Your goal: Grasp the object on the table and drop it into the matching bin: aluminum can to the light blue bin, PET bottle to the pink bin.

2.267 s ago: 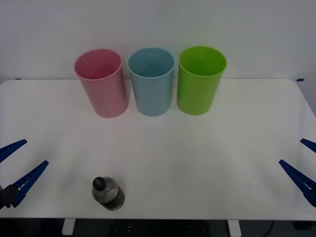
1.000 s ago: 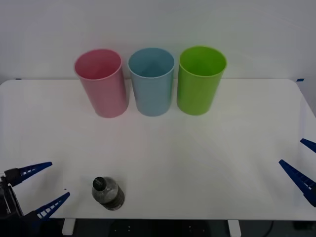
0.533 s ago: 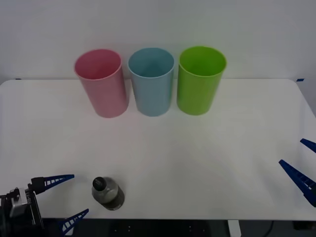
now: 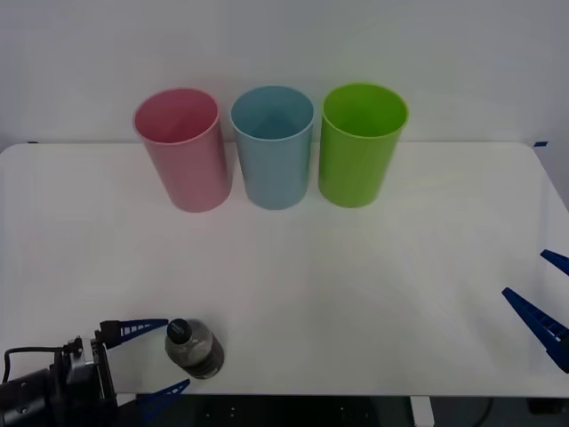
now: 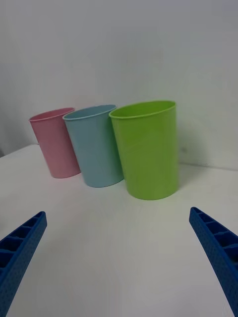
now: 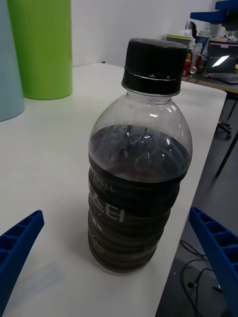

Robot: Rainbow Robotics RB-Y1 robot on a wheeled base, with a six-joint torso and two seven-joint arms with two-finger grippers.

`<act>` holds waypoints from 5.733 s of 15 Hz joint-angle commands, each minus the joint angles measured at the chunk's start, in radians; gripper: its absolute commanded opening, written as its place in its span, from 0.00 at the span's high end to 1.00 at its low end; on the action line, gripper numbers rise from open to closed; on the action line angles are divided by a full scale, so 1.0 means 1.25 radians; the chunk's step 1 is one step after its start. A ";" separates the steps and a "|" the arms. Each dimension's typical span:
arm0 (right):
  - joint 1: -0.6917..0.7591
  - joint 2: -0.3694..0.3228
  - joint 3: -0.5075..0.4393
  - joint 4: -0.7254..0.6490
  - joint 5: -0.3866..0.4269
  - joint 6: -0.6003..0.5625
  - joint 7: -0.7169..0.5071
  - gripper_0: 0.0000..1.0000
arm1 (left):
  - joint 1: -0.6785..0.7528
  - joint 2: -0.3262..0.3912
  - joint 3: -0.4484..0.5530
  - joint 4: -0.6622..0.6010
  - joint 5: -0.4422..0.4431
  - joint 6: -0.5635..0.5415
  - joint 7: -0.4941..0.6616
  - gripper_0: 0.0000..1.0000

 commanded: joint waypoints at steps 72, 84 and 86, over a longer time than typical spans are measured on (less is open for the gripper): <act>0.000 0.000 0.000 0.000 0.000 0.000 0.000 0.00 | -0.663 -0.111 0.179 0.052 -0.405 0.467 0.619 1.00; 0.000 0.000 0.000 0.000 0.000 0.000 0.000 0.00 | -0.669 -0.129 0.177 0.060 -0.397 0.472 0.619 0.00; 0.000 0.000 0.000 0.000 0.000 0.000 0.000 0.00 | -0.661 -0.129 0.177 0.059 -0.369 0.466 0.617 0.00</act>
